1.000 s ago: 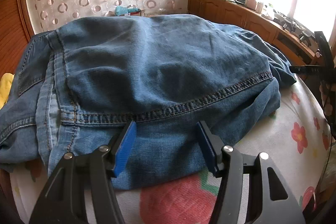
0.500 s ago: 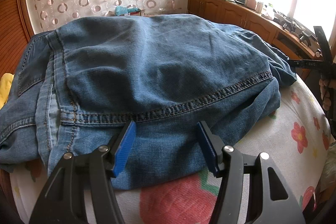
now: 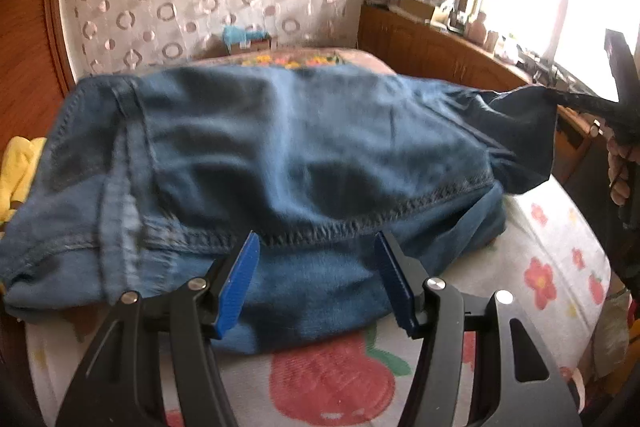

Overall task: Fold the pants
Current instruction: 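Lift the hem with the right gripper and fold it over the jeans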

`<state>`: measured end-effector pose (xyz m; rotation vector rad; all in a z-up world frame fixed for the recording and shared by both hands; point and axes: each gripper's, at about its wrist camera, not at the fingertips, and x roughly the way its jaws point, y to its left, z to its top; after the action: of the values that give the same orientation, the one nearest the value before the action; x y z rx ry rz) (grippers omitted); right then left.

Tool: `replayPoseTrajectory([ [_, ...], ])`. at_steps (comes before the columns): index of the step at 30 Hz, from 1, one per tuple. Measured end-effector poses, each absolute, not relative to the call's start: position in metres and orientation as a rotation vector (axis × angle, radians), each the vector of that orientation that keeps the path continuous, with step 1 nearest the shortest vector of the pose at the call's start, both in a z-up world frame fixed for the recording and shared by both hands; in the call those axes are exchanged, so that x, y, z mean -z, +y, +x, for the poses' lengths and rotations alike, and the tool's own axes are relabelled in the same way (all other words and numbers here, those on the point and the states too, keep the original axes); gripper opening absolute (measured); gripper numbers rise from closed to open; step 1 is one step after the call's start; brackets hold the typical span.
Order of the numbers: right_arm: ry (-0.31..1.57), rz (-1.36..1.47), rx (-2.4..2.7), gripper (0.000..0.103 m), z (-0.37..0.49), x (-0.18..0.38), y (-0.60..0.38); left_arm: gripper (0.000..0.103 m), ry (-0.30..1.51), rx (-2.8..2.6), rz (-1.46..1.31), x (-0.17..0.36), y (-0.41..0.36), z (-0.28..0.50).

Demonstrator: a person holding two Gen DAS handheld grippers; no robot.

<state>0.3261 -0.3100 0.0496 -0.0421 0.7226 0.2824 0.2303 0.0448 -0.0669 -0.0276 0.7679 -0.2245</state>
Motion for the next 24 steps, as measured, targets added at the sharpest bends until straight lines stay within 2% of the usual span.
replayPoseTrajectory([
  [8,0.605,-0.159,-0.530,0.001,0.311,-0.111,-0.201,0.059,0.713,0.199,-0.051,0.049,0.070,0.211],
  [14,0.642,-0.197,-0.669,0.001,0.304,-0.115,-0.136,0.059,0.709,0.189,-0.063,0.049,0.076,0.202],
  [15,0.651,-0.201,-0.678,0.003,0.305,-0.114,-0.131,0.059,0.710,0.189,-0.062,0.048,0.074,0.201],
  [17,0.661,-0.214,-0.664,0.021,0.307,-0.109,-0.127,0.059,0.711,0.191,-0.061,0.048,0.075,0.201],
  [21,0.687,-0.211,-0.623,0.025,0.311,-0.100,-0.143,0.059,0.712,0.201,-0.060,0.049,0.069,0.204],
  [24,0.713,-0.219,-0.583,0.031,0.316,-0.092,-0.160,0.059,0.716,0.220,-0.057,0.049,0.060,0.210],
])
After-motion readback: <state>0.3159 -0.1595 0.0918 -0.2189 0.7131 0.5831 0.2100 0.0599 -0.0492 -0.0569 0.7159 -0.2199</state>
